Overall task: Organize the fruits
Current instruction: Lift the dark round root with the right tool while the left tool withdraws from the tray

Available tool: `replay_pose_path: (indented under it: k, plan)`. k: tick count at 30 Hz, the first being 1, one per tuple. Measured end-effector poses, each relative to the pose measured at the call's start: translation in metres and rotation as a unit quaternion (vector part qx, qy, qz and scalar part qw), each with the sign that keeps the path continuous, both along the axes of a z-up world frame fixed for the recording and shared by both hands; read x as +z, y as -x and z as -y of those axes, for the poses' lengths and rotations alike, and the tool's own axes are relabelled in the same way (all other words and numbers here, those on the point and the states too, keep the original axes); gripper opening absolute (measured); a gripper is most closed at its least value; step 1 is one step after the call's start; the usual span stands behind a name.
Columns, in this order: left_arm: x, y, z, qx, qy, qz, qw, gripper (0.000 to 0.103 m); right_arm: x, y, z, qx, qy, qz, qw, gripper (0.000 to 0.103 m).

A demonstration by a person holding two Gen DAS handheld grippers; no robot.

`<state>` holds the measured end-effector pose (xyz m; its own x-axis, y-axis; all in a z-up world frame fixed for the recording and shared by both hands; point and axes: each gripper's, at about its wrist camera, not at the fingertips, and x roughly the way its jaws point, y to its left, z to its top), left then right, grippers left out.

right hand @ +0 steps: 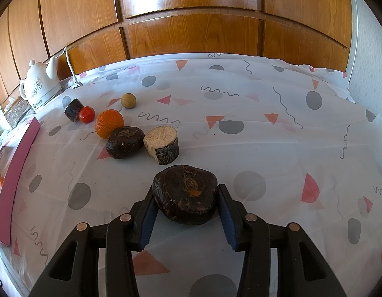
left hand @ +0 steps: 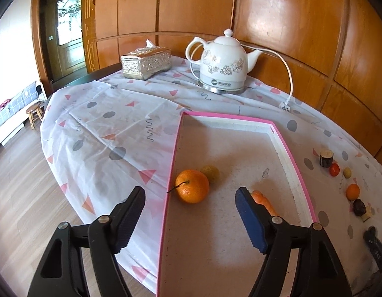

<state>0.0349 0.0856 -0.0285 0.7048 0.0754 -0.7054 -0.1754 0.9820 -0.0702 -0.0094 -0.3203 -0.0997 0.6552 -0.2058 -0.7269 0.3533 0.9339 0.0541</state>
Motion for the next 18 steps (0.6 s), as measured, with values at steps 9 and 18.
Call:
replay_pose_path:
  k: [9,18]
  plan:
    - [0.009,0.010,-0.010,0.024,-0.005,0.019,0.9995,0.087,0.001,0.000,-0.002,-0.001,0.003,-0.001,1.000,0.047]
    - [0.000,0.010,-0.022,0.049,0.018,-0.001,0.9986,0.087,0.001,-0.003,-0.008,-0.008,0.025,-0.012,1.000,0.047]
